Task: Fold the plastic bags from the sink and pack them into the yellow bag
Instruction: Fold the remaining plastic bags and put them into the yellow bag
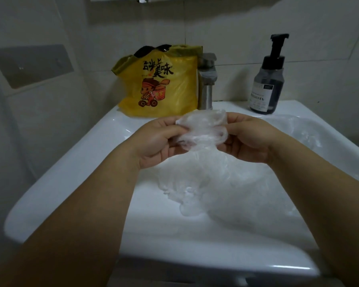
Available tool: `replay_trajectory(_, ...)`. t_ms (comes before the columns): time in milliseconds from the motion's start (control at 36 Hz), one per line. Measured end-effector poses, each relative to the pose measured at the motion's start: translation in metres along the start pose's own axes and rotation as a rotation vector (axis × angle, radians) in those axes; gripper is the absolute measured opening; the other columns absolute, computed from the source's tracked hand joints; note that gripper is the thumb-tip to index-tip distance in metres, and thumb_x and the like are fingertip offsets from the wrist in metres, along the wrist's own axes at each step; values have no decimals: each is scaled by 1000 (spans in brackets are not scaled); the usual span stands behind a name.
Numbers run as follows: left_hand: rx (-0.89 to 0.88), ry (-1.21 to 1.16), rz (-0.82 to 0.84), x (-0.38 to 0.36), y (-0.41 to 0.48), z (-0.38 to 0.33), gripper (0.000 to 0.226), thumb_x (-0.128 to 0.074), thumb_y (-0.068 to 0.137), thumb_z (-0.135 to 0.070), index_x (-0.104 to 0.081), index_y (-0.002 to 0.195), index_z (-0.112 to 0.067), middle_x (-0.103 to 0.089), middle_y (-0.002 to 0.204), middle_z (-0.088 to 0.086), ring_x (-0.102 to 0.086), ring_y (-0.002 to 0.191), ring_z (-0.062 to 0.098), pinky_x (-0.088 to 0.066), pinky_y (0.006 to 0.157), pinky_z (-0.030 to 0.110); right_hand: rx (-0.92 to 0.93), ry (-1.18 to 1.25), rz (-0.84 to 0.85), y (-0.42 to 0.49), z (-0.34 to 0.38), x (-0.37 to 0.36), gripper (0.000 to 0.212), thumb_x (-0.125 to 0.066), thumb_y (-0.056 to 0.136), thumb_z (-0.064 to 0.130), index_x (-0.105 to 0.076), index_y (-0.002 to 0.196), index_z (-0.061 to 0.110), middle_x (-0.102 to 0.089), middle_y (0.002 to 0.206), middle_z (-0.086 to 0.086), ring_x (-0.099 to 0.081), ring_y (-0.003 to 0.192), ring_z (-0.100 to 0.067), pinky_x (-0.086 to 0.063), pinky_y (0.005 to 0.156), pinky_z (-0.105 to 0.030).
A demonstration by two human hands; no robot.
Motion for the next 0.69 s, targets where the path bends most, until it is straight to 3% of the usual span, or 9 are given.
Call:
replay_trajectory(111, -20, -47, 28, 0, -3, -6, 28, -43, 95, 7, -65, 102, -9, -71, 77, 6, -68, 64, 10, -56, 56, 19, -12, 16, 50, -3, 3, -2, 49, -38, 93, -8, -74, 68, 13, -57, 66, -7, -53, 51, -11, -53, 49, -21)
replay_trajectory(194, -25, -68, 34, 0, -4, -8, 30, -41, 92, 12, -65, 97, -6, -64, 83, 14, -63, 67, 14, -56, 56, 20, -16, 15, 58, -4, 5, -2, 37, -36, 94, -6, -61, 72, 9, -56, 62, -6, -55, 48, -12, -53, 47, -21)
replay_trajectory(278, -19, -57, -8, 2, -4, -6, 31, -42, 84, 15, -69, 90, 1, -61, 82, 15, -49, 72, 19, -56, 57, 23, 1, -7, 21, -4, 6, 0, 33, -35, 92, -6, -59, 73, 7, -59, 66, -10, -60, 57, -18, -56, 53, -24)
replay_trajectory(361, -3, -39, -54, 3, -5, -6, 20, -54, 66, 0, -74, 69, 0, -62, 77, 15, -44, 73, 26, -56, 54, 27, -7, -6, 7, -5, 6, -2, 39, -36, 88, 3, -69, 67, 0, -64, 71, -13, -61, 64, -24, -57, 60, -28)
replay_trajectory(472, -61, 146, -182, 7, -3, -8, 21, -65, 86, -20, -68, 69, -8, -62, 68, 4, -55, 69, 17, -55, 55, 24, 51, -125, -86, -4, 6, -4, 38, -48, 97, 30, -66, 83, 0, -66, 73, -10, -64, 67, -23, -57, 62, -32)
replay_trajectory(556, -117, 307, -204, 5, -3, -9, 8, -71, 83, -8, -69, 76, -10, -67, 72, 0, -62, 74, 14, -57, 69, 24, 132, -254, -153, -4, 7, -7, 21, -63, 89, 16, -66, 91, -4, -70, 89, -15, -70, 75, -22, -58, 65, -27)
replay_trajectory(611, -134, 339, -215, 5, -3, -10, 16, -71, 80, 1, -70, 77, -15, -67, 88, 10, -62, 83, 21, -56, 80, 29, 145, -264, -189, -5, 7, -7, 10, -65, 84, 1, -66, 93, -3, -70, 94, -13, -70, 77, -19, -58, 62, -22)
replay_trajectory(694, -148, 323, -212, 5, -3, -10, 29, -68, 79, 10, -71, 81, -19, -63, 110, 22, -60, 95, 28, -56, 90, 35, 144, -269, -240, -5, 6, -5, 26, -63, 80, -13, -63, 101, 3, -64, 107, -12, -66, 88, -20, -57, 61, -19)
Point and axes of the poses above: each hand's wrist, its own y-axis towards the middle knuckle, its own x-axis out of the back of the hand, z = x × y, the point moved 6 cm from there along y, towards the middle knuckle
